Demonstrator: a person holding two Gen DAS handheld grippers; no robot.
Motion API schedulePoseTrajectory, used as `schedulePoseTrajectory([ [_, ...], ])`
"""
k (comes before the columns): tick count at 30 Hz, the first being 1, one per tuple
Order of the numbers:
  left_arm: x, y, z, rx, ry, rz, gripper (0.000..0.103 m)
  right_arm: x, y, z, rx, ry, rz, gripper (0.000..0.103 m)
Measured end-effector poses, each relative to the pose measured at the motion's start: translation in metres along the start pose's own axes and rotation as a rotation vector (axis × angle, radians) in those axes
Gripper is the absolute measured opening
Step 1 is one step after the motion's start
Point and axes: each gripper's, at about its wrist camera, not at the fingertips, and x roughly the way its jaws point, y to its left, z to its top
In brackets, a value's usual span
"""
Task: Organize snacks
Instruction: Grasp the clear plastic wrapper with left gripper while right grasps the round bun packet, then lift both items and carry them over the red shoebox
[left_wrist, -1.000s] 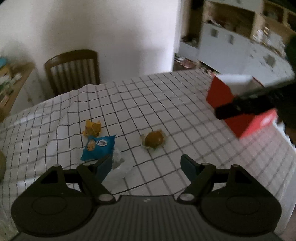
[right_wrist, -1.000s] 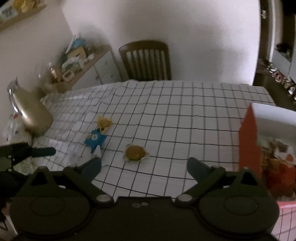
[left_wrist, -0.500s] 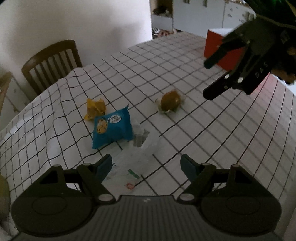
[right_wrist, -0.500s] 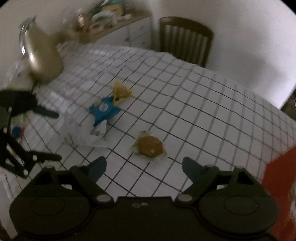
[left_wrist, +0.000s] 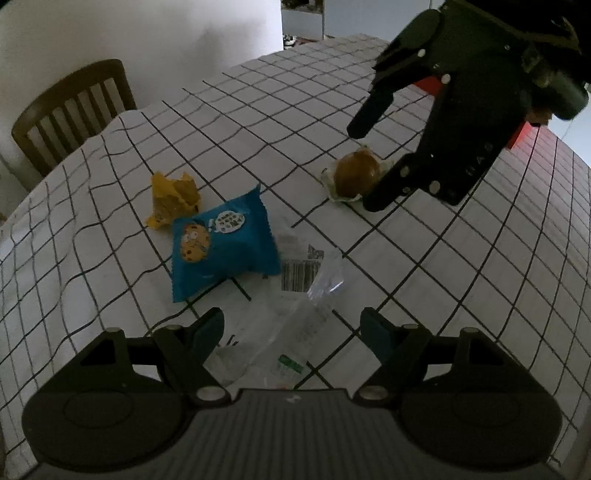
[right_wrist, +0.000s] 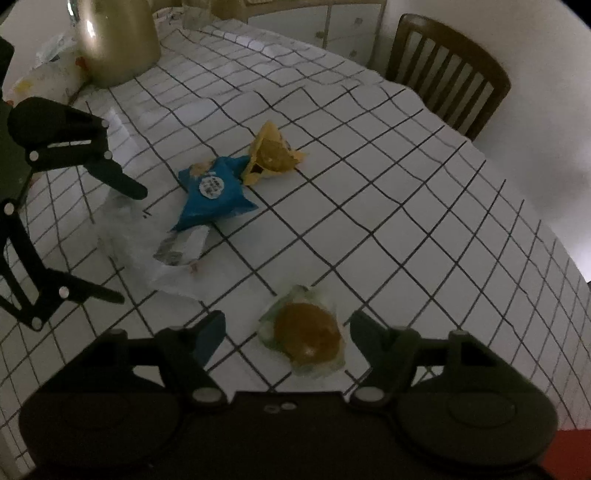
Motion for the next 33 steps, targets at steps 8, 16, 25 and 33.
schedulePoseTrajectory([
  [8, 0.014, 0.007, 0.003, -0.004, 0.027, -0.017, 0.08, 0.025, -0.009, 0.0, 0.033, 0.048, -0.009, 0.067],
  [16, 0.018, 0.008, 0.001, -0.048, 0.03, -0.013, 0.07, 0.03, -0.007, -0.004, 0.072, 0.027, -0.008, 0.056],
  [25, 0.007, 0.004, 0.0, -0.137, -0.007, 0.019, 0.036, 0.017, -0.002, -0.021, 0.187, -0.024, -0.067, 0.046],
  [33, -0.002, -0.012, -0.004, -0.25, -0.004, 0.067, 0.029, -0.002, 0.004, -0.055, 0.335, -0.029, -0.124, 0.044],
])
